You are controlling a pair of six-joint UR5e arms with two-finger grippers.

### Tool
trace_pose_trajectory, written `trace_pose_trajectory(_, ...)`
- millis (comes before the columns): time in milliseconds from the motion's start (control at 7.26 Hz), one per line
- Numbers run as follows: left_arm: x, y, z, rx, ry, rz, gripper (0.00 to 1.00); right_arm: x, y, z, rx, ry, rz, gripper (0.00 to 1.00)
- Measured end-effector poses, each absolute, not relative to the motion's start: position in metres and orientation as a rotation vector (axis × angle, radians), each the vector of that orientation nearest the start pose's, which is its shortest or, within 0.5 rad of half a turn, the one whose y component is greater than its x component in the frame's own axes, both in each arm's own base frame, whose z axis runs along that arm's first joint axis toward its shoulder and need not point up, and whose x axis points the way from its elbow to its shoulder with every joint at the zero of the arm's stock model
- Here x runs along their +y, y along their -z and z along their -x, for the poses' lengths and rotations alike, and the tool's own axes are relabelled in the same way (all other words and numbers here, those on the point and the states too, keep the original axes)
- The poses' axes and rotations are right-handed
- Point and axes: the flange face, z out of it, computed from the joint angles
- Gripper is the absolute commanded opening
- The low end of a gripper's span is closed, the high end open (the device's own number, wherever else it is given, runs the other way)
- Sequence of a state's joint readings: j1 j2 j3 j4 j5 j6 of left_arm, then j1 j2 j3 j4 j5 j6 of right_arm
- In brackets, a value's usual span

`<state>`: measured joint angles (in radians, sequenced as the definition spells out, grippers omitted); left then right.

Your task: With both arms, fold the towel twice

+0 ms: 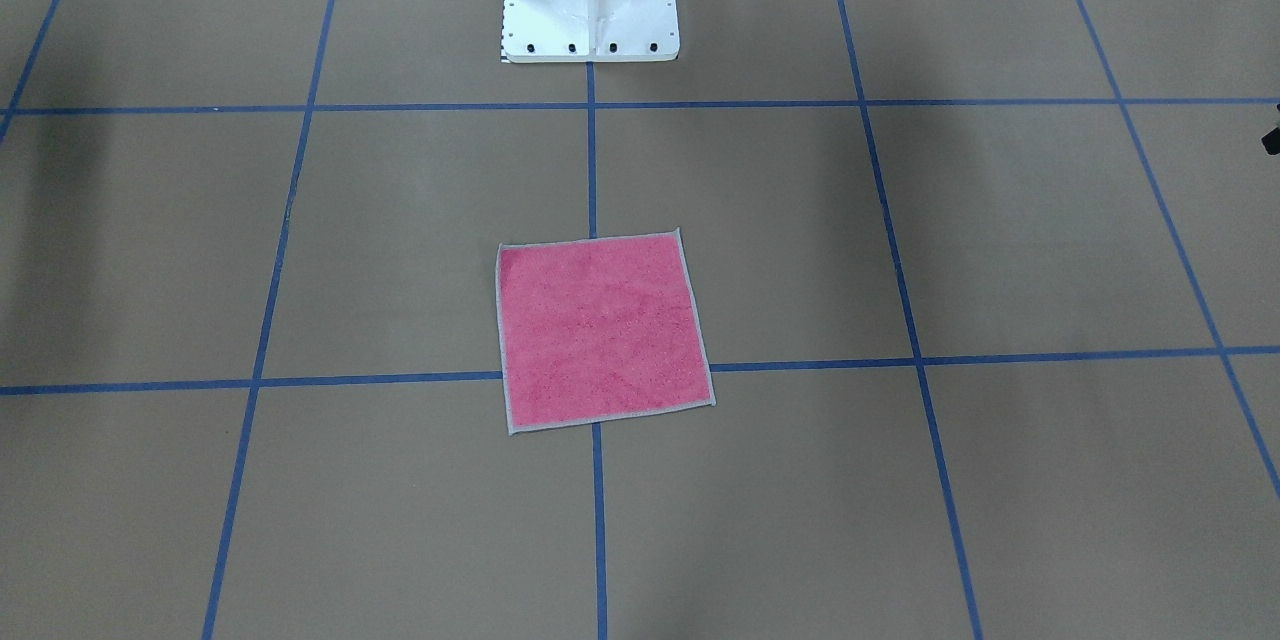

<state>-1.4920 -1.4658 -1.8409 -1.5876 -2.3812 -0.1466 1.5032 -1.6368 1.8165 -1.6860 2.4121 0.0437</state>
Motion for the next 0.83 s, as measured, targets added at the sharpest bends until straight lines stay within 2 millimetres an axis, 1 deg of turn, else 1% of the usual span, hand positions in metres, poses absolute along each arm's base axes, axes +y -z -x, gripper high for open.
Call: trace_pose_trajectory(827,-0.4569,-0.5672,0.0244,0.825,-0.003,-0.084,1.00,-0.4661,-0.5739,-0.0260,-0.858,0.052,-0.016,0.99)
